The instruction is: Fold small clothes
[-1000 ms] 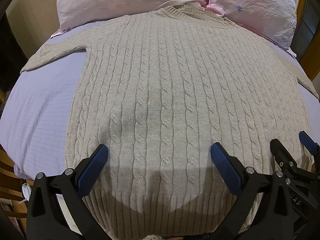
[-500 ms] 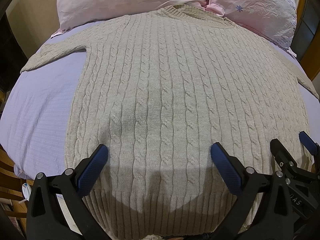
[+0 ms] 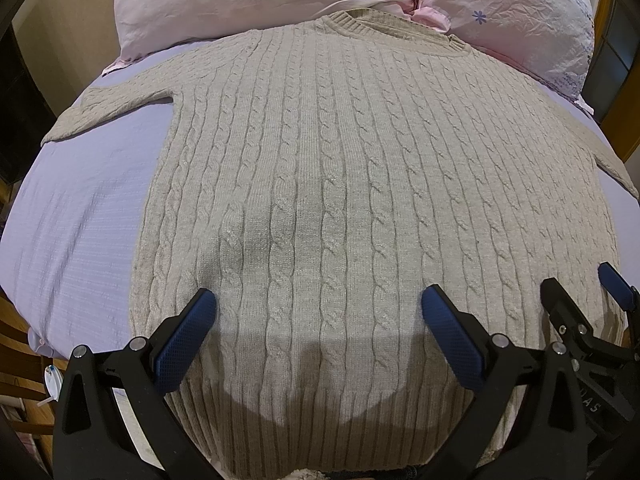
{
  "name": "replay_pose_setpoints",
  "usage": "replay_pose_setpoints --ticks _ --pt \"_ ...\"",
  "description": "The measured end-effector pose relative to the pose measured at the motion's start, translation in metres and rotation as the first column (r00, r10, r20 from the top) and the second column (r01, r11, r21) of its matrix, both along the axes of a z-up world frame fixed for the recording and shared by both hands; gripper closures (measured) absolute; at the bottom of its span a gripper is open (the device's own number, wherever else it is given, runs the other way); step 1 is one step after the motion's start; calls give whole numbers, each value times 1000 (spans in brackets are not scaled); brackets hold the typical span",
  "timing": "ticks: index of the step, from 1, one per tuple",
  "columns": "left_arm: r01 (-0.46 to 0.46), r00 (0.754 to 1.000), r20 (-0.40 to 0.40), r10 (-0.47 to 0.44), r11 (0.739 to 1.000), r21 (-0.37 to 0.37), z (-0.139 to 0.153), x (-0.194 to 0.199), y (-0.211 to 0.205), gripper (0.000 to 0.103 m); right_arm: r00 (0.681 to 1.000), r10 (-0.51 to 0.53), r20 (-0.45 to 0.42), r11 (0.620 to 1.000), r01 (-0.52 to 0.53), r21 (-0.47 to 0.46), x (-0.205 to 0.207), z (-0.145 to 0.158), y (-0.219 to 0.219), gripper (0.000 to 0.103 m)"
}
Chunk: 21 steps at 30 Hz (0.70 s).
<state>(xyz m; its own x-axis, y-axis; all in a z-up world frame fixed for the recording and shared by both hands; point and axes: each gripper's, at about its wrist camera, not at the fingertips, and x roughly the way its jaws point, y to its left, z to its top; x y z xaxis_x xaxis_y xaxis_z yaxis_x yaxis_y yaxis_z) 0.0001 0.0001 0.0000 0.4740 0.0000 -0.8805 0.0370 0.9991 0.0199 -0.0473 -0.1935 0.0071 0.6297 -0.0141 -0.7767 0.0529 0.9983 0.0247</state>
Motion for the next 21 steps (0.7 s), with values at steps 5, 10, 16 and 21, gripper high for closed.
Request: replay_pose_setpoints --ticks 5,10,16,21 --pt "13 999 47 -13 1000 7 1 -4 1 1 985 149 89 989 -148 -9 -5 1 -23 2" --pt "76 994 85 -73 996 -37 4 -9 8 1 959 -222 179 969 197 146 7 47 -160 2" --pt "178 960 264 -97 937 -300 28 -7 48 1 761 -649 -19 687 596 415 35 35 -364 53" --pt "222 913 406 -39 882 -416 45 -3 89 1 654 -711 -257 399 677 619 42 -11 -443 60"
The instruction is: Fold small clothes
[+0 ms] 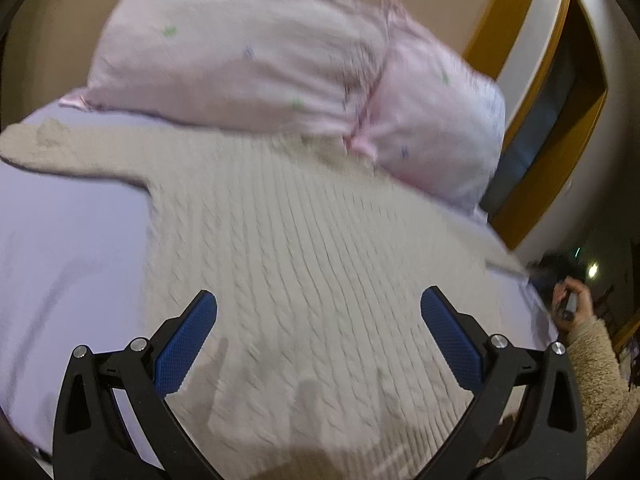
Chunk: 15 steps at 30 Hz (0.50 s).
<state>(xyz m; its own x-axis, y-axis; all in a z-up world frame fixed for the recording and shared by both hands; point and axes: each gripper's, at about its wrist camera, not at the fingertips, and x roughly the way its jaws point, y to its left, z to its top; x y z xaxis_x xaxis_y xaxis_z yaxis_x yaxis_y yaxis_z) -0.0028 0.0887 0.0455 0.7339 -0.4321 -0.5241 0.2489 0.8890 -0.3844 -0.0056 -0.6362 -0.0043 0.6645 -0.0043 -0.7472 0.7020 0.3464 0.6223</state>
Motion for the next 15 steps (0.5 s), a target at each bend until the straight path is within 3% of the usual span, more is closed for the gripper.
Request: replay_pose_setpoints --ticks 2,5,8,10,12,13,15 --pt "-37 998 41 38 999 -19 5 1 15 1 1000 -25 19 1000 24 13 1 -5 -10 66" --pt "-86 996 24 87 995 -45 5 11 34 1 996 -68 50 997 66 34 4 -9 -25 69" --pt "-156 988 -10 156 984 -80 2 22 60 1 989 -124 80 991 120 56 3 -17 -30 80" --pt "-206 979 -14 206 975 -78 0 27 73 1 983 -153 100 987 147 69 0 -24 -36 96" --pt "-265 964 -2 266 962 -68 0 26 90 1 977 -164 137 984 152 95 2 -31 -44 96" --pt "-281 959 2 282 957 -65 0 26 96 1 979 -164 125 985 155 77 3 -28 -44 97" --pt "-332 943 11 334 941 -64 1 28 114 1 981 -114 157 989 128 -79 9 4 -26 97"
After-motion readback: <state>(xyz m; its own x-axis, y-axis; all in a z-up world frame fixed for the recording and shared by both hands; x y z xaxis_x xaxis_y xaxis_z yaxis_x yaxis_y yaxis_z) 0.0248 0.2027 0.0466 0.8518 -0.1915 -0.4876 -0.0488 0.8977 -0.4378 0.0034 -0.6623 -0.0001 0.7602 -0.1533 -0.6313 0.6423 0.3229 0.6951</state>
